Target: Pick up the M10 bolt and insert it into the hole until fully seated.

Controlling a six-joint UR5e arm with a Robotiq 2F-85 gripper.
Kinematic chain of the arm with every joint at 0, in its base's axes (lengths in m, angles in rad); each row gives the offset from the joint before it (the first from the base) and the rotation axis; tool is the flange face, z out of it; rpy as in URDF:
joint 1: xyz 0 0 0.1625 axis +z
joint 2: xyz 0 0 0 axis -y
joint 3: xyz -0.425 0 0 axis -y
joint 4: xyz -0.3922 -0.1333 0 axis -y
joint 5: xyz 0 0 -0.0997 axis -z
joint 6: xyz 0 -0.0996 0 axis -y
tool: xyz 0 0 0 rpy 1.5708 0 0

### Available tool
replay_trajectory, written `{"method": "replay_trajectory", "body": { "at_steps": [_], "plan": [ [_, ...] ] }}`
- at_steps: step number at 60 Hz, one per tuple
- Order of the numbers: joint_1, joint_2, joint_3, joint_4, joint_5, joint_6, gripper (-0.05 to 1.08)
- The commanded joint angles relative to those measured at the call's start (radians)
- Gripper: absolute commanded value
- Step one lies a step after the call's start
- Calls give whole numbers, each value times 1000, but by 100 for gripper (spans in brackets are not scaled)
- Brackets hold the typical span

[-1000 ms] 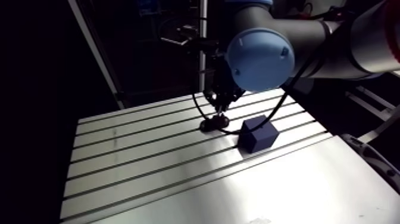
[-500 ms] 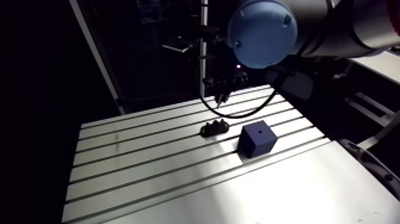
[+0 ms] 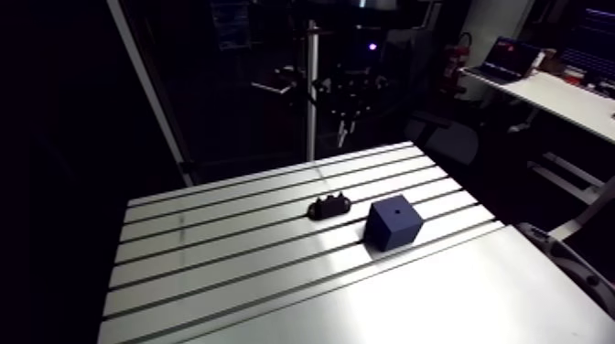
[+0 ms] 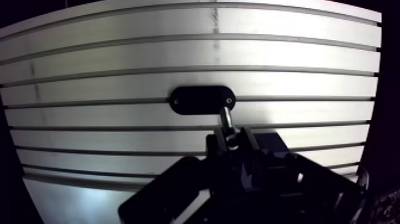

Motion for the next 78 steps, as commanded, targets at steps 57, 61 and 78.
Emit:
{"method": "replay_trajectory", "body": {
  "at_steps": [57, 61, 78],
  "plan": [
    [-100, -24, -25, 285, -104, -50, 108],
    [-103, -29, -12, 267, -104, -52, 108],
    [-120, -47, 43, 199, -104, -58, 108]
  ]
}}
